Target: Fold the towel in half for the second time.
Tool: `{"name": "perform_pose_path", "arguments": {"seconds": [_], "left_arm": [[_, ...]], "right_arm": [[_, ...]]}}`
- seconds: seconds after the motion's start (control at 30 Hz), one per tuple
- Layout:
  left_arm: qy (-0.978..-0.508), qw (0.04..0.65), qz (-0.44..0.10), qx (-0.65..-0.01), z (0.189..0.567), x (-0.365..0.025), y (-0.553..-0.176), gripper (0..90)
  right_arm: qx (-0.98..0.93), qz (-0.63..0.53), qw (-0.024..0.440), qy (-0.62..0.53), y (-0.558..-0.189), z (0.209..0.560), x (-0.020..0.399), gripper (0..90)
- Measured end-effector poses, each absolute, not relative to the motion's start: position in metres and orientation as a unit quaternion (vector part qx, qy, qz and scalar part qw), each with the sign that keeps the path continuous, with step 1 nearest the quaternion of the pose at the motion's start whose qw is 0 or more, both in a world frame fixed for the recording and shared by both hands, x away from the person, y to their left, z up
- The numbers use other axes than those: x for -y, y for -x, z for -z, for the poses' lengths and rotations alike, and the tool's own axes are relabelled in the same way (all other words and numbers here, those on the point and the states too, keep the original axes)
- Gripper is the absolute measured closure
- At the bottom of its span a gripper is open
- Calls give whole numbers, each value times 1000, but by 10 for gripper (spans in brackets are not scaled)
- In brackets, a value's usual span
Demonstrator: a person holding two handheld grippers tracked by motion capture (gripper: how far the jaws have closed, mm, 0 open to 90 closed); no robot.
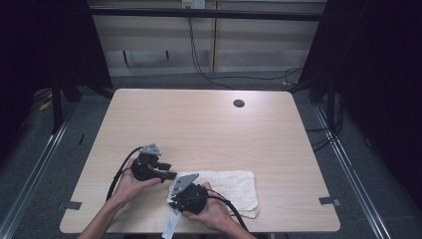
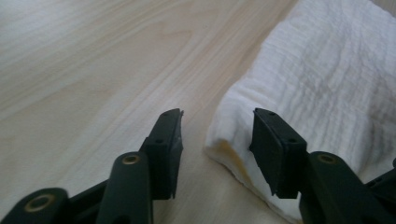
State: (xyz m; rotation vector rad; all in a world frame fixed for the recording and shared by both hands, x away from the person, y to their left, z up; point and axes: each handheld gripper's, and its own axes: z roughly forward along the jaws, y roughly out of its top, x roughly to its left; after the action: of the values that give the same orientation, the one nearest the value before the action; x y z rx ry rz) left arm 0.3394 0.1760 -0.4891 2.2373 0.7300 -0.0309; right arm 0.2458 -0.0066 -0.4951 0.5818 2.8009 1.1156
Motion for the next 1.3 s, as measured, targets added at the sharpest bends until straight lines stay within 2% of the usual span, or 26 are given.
{"name": "perform_pose_path", "arguments": {"seconds": [0.3, 0.4, 0.47, 0.53, 0.77, 1.3], "left_arm": [[-888, 371, 6, -272, 495, -165, -339, 618], [-892, 370, 4, -260, 496, -166, -336, 708], [-893, 371, 9, -255, 496, -167, -332, 805], [-896, 367, 9, -251, 495, -166, -331, 841], [-871, 405, 39, -276, 493, -174, -334, 856], [-847, 438, 47, -298, 472, -194, -340, 856]], "right_arm": [[-912, -358, 21, -197, -248, 494, 8, 845], [-911, -357, 19, -203, -247, 493, 8, 846], [-911, -358, 14, -205, -249, 493, 9, 847], [-910, -360, 9, -206, -250, 493, 10, 848], [-898, -382, 5, -216, -252, 484, 16, 849], [-877, -421, -10, -230, -252, 467, 20, 849]]}}
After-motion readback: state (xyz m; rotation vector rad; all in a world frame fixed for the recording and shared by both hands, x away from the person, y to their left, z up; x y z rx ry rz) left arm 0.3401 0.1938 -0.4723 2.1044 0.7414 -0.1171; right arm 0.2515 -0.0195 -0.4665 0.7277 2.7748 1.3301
